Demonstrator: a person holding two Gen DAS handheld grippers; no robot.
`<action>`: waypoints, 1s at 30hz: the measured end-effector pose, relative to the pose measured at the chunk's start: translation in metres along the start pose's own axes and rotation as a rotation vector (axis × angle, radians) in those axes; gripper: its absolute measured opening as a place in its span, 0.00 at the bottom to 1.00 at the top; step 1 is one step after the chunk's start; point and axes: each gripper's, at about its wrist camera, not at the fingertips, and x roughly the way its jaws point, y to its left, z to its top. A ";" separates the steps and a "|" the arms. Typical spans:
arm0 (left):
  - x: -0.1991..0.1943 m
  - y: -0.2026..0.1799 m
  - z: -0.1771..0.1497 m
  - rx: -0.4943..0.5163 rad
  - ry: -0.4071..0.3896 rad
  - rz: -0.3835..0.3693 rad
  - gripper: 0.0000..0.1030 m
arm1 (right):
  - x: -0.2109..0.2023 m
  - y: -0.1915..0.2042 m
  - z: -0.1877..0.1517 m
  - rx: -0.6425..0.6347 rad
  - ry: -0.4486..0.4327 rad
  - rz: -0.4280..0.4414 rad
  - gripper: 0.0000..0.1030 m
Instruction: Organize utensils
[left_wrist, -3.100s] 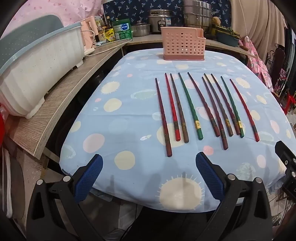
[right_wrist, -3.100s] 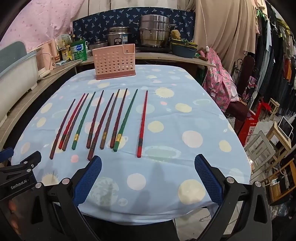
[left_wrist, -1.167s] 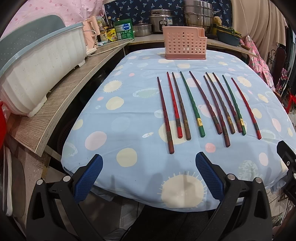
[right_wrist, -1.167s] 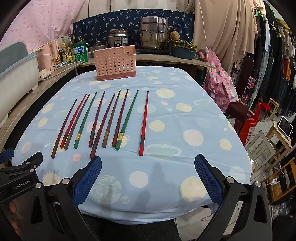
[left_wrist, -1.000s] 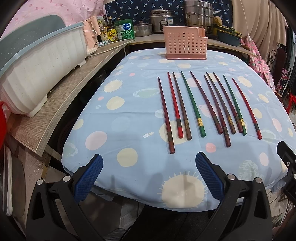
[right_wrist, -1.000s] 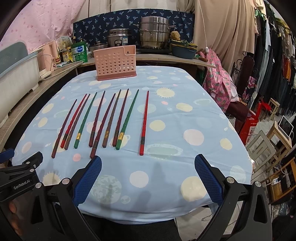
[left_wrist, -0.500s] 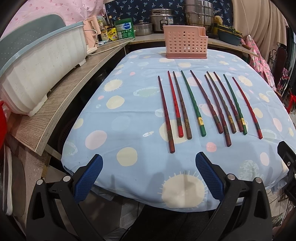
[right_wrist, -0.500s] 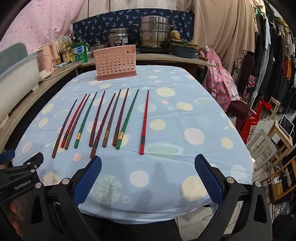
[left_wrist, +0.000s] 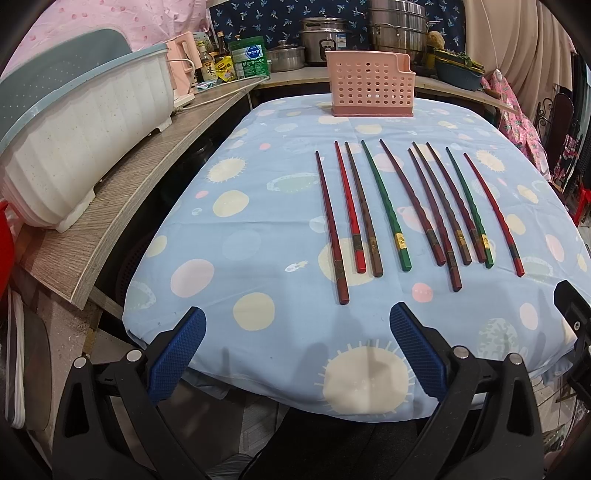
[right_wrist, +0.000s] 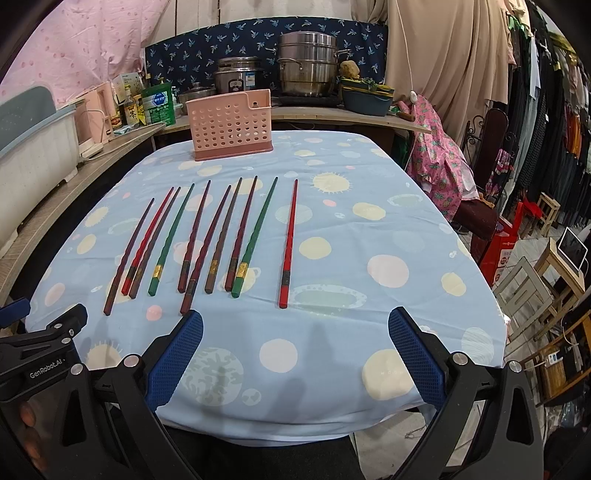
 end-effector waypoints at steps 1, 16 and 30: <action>0.000 0.000 0.000 0.000 0.000 0.000 0.92 | 0.000 0.000 0.000 0.000 0.000 0.001 0.93; 0.001 0.000 0.000 -0.001 0.003 -0.006 0.92 | -0.001 0.004 0.000 0.004 0.000 0.004 0.93; 0.032 0.012 0.021 -0.059 0.018 -0.016 0.92 | 0.030 -0.013 0.018 0.053 0.008 0.030 0.84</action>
